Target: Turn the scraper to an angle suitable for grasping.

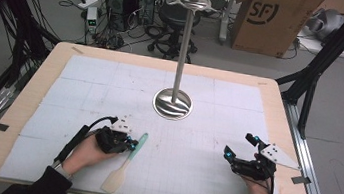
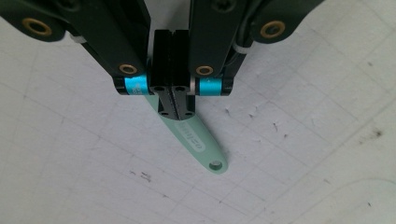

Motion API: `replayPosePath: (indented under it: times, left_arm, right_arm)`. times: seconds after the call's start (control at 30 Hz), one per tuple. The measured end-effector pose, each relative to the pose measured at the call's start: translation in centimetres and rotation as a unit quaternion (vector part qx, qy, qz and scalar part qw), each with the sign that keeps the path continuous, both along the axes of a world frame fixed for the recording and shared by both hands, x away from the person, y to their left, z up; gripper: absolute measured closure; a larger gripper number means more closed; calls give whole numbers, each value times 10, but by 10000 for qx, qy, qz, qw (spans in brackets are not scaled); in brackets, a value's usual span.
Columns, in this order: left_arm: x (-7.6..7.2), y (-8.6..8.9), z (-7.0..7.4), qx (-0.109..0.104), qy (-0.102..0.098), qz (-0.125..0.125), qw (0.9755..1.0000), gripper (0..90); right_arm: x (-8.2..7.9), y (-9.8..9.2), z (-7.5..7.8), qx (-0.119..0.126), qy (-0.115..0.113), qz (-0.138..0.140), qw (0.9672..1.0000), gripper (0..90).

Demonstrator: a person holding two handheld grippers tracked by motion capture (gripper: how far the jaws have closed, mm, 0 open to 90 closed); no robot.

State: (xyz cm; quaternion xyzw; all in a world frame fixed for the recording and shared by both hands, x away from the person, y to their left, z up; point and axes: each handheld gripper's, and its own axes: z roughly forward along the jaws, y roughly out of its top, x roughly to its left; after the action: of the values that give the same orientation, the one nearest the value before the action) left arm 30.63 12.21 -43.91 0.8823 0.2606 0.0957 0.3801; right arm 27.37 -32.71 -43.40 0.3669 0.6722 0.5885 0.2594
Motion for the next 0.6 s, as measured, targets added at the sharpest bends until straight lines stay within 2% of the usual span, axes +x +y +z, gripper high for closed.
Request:
replayPosePath:
  times: [0.07,0.1,0.17,0.27,0.4,0.5,0.57,0.6]
  left_arm:
    - [-2,1,4,-25,-78,57,9999,898]
    - [-4,3,7,-165,-77,76,9998,898]
    - [-11,6,14,-303,-187,108,9993,898]
    - [-26,8,21,-379,-269,-47,9989,898]
    - [-41,6,18,-485,-27,-146,9987,898]
    - [-50,-1,14,-361,137,-190,9991,898]
    - [-52,-3,13,-350,178,-228,9990,898]
    - [-55,-6,12,-248,227,-255,9991,898]
  right_arm:
    - [0,0,0,59,-22,13,10000,27]
    - [0,0,0,59,-22,13,10000,27]
    - [0,-1,1,56,-18,-17,10000,27]
    - [0,-2,0,37,-24,-48,10000,27]
    - [-1,-2,0,22,-37,-46,10000,27]
    - [0,-1,0,21,2,-30,10000,27]
    - [0,-1,0,13,-12,-33,10000,27]
    - [-1,-1,0,24,-8,-27,10000,27]
